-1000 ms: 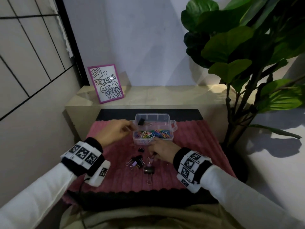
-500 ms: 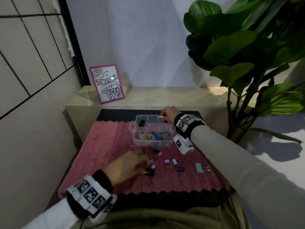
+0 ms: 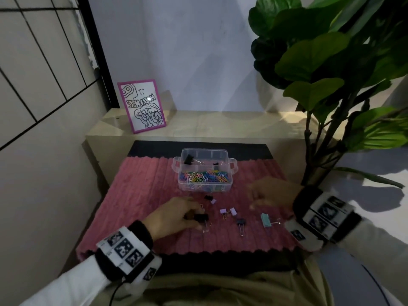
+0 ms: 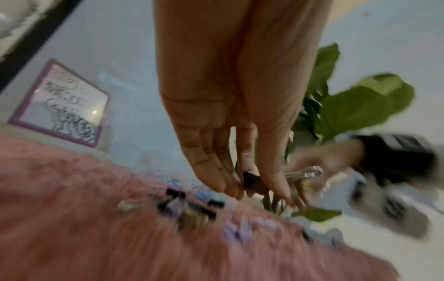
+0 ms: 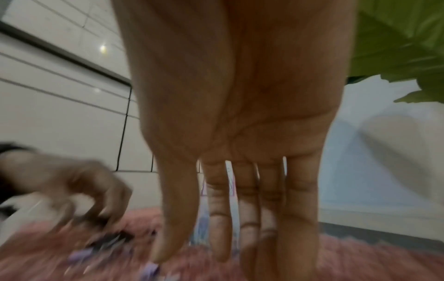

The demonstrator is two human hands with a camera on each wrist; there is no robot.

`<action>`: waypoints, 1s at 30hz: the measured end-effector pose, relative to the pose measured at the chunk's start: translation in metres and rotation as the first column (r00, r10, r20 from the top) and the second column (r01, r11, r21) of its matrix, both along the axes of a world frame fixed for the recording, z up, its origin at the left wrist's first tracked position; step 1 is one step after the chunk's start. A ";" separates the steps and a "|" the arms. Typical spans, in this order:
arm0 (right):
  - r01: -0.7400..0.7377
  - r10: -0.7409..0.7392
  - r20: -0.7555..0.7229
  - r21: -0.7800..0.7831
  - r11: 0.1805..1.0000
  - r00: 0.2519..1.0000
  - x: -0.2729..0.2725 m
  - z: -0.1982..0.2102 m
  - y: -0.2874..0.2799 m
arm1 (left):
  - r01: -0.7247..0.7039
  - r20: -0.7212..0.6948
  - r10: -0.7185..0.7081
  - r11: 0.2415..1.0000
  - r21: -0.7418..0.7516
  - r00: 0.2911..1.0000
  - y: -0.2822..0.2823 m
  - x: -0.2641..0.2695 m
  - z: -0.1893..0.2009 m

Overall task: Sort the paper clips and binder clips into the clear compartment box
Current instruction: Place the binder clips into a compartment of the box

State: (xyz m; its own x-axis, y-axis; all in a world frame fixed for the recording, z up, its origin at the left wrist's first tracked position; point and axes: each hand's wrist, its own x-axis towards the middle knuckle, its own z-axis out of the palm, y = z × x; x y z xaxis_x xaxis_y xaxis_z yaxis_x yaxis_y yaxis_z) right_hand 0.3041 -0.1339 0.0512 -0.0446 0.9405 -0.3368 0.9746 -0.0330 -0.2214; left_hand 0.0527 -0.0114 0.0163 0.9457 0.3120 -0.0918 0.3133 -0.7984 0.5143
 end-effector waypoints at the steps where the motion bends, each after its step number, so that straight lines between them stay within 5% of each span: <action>1: 0.004 -0.004 0.010 -0.043 0.999 1.000 0.002 -0.009 -0.008 | -0.032 0.030 0.033 0.999 -0.041 0.999 0.005 -0.001 0.008; 8: 0.002 -0.001 0.003 -0.112 0.994 1.000 0.007 -0.041 -0.030 | -0.294 0.117 0.290 0.956 0.017 0.950 0.077 0.038 0.060; 13: 0.074 -0.089 -0.188 -0.085 0.994 0.978 0.017 -0.035 -0.026 | -0.343 0.051 0.340 0.933 0.109 0.939 0.113 0.083 0.056; 17: 0.260 -0.298 -0.500 -0.145 0.954 0.813 0.026 -0.018 -0.029 | -0.303 -0.099 0.318 0.943 0.142 0.943 0.120 0.096 0.042; 21: 0.388 -0.328 -0.434 0.055 0.920 0.839 0.037 -0.004 -0.008 | -0.277 -0.012 0.280 0.956 0.096 0.960 0.112 0.070 0.038; 24: 0.420 -0.312 -0.527 0.095 0.903 0.790 0.033 0.011 0.023 | -0.261 0.096 0.251 0.958 0.120 0.963 0.094 0.036 0.038; 27: 0.463 -0.301 -0.606 0.128 0.877 0.736 0.027 0.021 0.065 | -0.155 -0.011 0.155 0.987 0.031 0.988 0.073 0.007 0.032; 30: 0.595 -0.350 -0.771 0.046 0.802 0.532 0.019 0.014 0.105 | -0.071 -0.130 0.069 0.997 -0.013 0.989 0.060 -0.006 0.018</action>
